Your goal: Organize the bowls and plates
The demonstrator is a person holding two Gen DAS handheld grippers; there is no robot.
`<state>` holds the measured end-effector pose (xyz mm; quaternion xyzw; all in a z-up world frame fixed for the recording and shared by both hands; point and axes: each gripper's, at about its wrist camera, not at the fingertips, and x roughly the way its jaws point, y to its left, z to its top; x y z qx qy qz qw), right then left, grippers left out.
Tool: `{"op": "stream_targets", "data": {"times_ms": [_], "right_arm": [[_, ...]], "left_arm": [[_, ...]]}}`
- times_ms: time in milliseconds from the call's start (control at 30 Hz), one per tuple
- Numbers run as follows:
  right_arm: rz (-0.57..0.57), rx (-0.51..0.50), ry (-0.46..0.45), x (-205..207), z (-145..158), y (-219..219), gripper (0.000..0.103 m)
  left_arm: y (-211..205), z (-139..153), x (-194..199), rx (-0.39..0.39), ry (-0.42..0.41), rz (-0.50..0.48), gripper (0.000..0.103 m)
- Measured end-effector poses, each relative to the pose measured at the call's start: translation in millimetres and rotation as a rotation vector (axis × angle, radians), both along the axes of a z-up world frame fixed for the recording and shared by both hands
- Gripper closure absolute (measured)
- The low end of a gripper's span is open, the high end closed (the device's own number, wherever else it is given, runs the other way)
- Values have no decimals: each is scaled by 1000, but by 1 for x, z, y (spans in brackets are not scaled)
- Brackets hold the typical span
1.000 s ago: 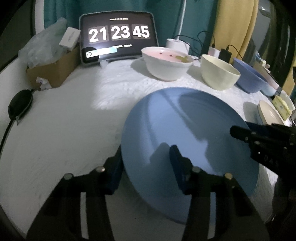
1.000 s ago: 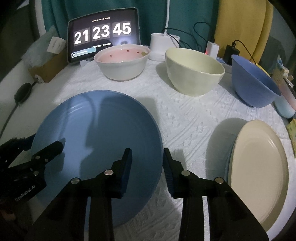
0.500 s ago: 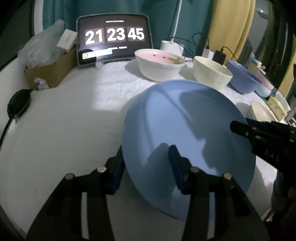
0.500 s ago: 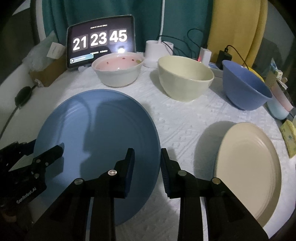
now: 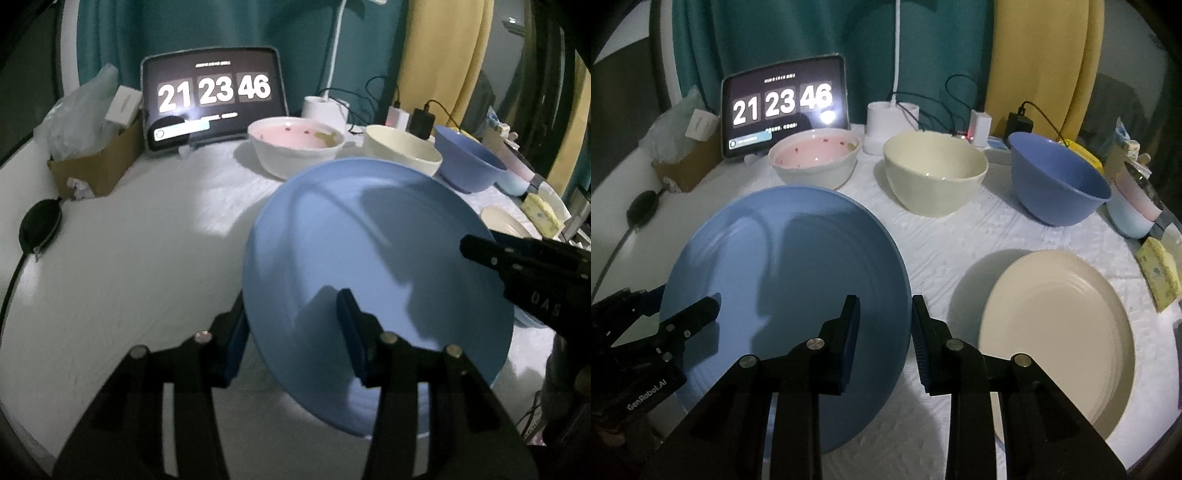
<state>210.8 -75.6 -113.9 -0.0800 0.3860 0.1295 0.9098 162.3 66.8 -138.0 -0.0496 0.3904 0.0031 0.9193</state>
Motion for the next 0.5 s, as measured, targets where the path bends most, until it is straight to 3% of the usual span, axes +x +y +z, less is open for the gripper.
{"op": "stream_targets", "data": {"times_ms": [500], "right_arm": [[-42, 49, -38, -7, 15, -31, 73]], "left_arm": [[-30, 19, 0, 38, -20, -45, 56]]}}
